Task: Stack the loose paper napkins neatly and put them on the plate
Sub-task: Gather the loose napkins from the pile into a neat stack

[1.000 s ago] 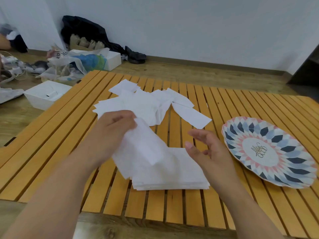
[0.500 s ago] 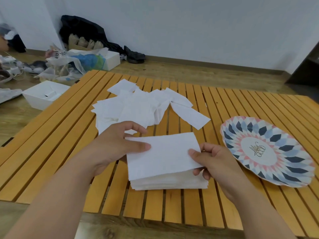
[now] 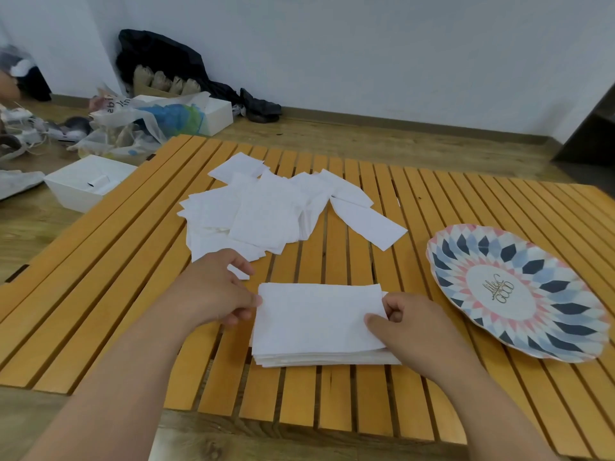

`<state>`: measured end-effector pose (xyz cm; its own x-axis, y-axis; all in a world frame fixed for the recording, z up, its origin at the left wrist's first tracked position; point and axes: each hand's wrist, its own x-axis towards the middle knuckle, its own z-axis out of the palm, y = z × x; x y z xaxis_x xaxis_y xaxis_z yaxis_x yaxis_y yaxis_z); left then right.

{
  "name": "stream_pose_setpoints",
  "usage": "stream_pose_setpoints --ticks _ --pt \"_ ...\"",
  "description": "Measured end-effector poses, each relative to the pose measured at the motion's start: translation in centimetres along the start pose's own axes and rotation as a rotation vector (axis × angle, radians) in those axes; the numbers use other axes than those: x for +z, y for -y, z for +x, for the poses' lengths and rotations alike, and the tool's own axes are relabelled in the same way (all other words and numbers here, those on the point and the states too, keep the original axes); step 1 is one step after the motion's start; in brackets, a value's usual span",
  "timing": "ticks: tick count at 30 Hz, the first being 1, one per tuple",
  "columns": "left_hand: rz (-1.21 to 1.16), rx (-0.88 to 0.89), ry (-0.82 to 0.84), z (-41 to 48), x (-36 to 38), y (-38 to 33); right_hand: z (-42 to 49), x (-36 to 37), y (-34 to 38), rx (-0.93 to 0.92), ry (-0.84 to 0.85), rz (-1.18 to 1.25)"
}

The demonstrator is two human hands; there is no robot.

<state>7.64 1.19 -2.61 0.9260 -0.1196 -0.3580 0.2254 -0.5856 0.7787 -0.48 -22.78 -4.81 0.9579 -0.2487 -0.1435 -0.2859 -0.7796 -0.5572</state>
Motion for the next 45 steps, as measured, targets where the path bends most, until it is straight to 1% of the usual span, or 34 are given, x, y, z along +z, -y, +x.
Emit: stream_pose_setpoints --ticks 2,5,7,9,12,14,17,20,22,24,25,26,28,30,31,33,35,37,40,43,45 --pt "0.111 0.002 -0.132 0.6 -0.5 0.9 -0.2 -0.1 0.2 0.001 -0.041 -0.116" --pt "0.453 0.106 -0.357 1.5 -1.3 2.5 -0.4 -0.5 0.5 0.034 -0.158 -0.258" --pt "0.588 0.187 -0.407 2.0 -1.1 3.3 -0.4 -0.7 0.5 0.045 -0.206 -0.286" --pt "0.669 0.234 -0.439 2.3 -0.5 3.8 -0.3 -0.7 0.3 0.048 -0.212 -0.286" --pt "0.705 0.321 -0.516 2.7 0.0 4.3 -0.2 -0.6 0.2 0.038 -0.211 -0.287" --pt "0.678 0.372 -0.550 3.0 0.1 4.5 -0.1 -0.6 0.2 0.030 -0.221 -0.274" --pt "0.596 0.359 -0.605 2.9 -0.1 4.1 -0.1 -0.7 0.3 0.026 -0.236 -0.248" --pt "0.539 0.410 -0.748 2.1 -0.8 3.1 -0.2 -0.7 0.3 0.018 -0.262 -0.226" --pt "0.514 0.496 -0.871 1.3 -1.3 2.0 -0.2 -0.7 0.2 0.007 -0.288 -0.192" --pt "0.420 0.612 -0.949 0.3 -1.9 0.6 -0.1 -0.8 0.3 -0.011 -0.304 -0.080" --pt "0.292 0.668 -0.925 -0.2 -1.9 -0.2 -0.1 -0.8 0.5 -0.020 -0.302 0.014" --pt "0.112 0.711 -0.849 -0.7 -1.8 -1.0 0.0 -0.8 0.6 -0.029 -0.292 0.141" --pt "-0.314 0.701 -0.611 -2.0 -1.4 -2.9 0.0 -1.0 1.2 -0.034 -0.214 0.449" --pt "-0.718 0.581 -0.321 -3.1 -0.3 -4.3 -0.2 -1.2 1.8 -0.037 -0.024 0.727" --pt "-0.855 0.500 -0.197 -3.5 0.4 -4.7 -0.4 -1.3 2.1 -0.036 0.079 0.857" --pt "-1.022 0.379 -0.009 -3.9 1.6 -5.1 -0.7 -1.5 2.4 -0.041 0.253 1.111" --pt "-1.081 0.313 0.133 -4.0 2.2 -5.1 -1.1 -1.9 2.7 -0.066 0.359 1.286" --pt "-1.006 0.267 0.184 -4.0 2.2 -4.9 -1.5 -2.2 2.9 -0.063 0.328 1.340" --pt "-0.734 0.191 0.096 -3.6 1.8 -4.6 -1.5 -2.7 2.6 0.020 0.186 1.335" --pt "-0.558 0.137 -0.013 -3.1 1.0 -4.0 -1.1 -2.8 2.1 0.082 0.096 1.192" --pt "-0.473 0.125 -0.035 -2.9 0.3 -3.6 -1.0 -3.0 1.6 0.112 0.062 1.080"
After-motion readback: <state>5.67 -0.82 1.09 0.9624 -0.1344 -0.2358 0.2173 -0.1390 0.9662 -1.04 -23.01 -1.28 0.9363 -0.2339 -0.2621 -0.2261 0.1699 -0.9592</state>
